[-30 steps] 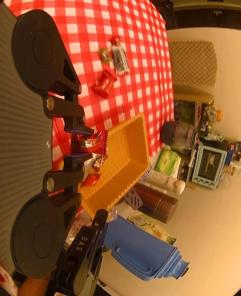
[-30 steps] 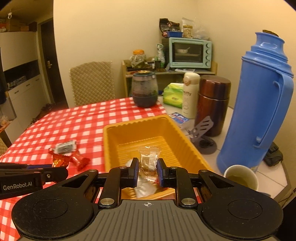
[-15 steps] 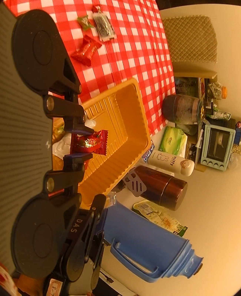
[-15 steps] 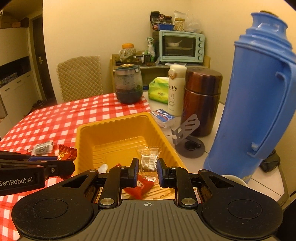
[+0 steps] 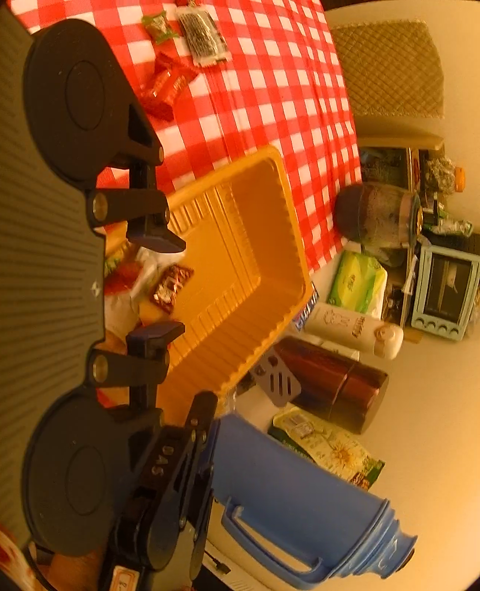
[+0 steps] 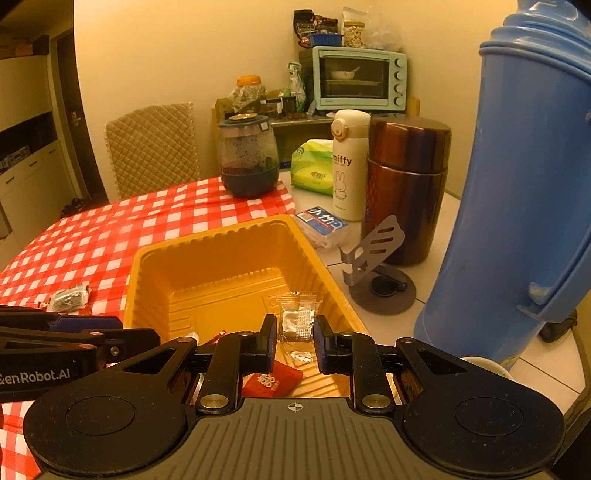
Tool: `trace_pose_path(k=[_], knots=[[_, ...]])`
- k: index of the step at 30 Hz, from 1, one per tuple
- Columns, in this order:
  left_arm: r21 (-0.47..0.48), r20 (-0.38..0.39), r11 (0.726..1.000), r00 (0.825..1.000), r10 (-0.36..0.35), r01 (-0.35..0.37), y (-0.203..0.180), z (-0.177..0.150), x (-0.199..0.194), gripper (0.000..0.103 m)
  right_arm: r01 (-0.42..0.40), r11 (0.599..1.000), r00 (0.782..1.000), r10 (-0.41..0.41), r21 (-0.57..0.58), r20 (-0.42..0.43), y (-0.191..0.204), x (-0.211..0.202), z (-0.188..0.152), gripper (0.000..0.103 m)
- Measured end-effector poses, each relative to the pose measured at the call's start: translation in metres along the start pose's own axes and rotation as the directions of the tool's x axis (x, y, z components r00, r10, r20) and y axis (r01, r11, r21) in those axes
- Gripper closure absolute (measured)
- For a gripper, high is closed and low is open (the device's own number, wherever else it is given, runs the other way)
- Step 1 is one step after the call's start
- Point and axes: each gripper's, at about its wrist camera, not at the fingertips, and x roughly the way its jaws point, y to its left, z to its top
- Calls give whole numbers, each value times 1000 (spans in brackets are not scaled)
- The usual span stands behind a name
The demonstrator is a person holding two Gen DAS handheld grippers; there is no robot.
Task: Organize snacks
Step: 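Carry both candies over the orange tray and open both tools to drop them, then move both tools back over the remaining snacks on the table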
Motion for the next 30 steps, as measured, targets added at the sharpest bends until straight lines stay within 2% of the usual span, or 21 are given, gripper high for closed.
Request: trace_pose_path(k=[10, 14, 15, 16, 18, 24, 30], knots=[[-54, 1, 997, 998, 58, -58, 28, -10, -16, 65, -33, 999, 999, 33, 4, -1, 10, -2, -2, 82], [-58, -2, 996, 998, 70, -70, 32, -12, -21, 63, -96, 994, 995, 96, 57, 2, 8, 0, 1, 81], [-59, -2, 995, 997, 75, -75, 32, -12, -22, 62, -105, 991, 994, 106, 82, -5, 6, 0, 1, 77], [-61, -2, 995, 997, 80, -80, 34, -13, -24, 61, -106, 989, 994, 107, 104, -8, 4, -1, 2, 64], [-63, -1, 994, 996, 88, -87, 36, -15, -29, 60, -97, 988, 995, 98, 117, -1, 0, -5, 1, 50], [-72, 16, 991, 993, 113, -112, 41, -22, -52, 56, -64, 990, 998, 66, 126, -15, 0, -26, -3, 50], [-76, 44, 987, 989, 143, -139, 43, -31, -82, 49, -61, 994, 998, 63, 87, -16, 22, -53, -9, 46]])
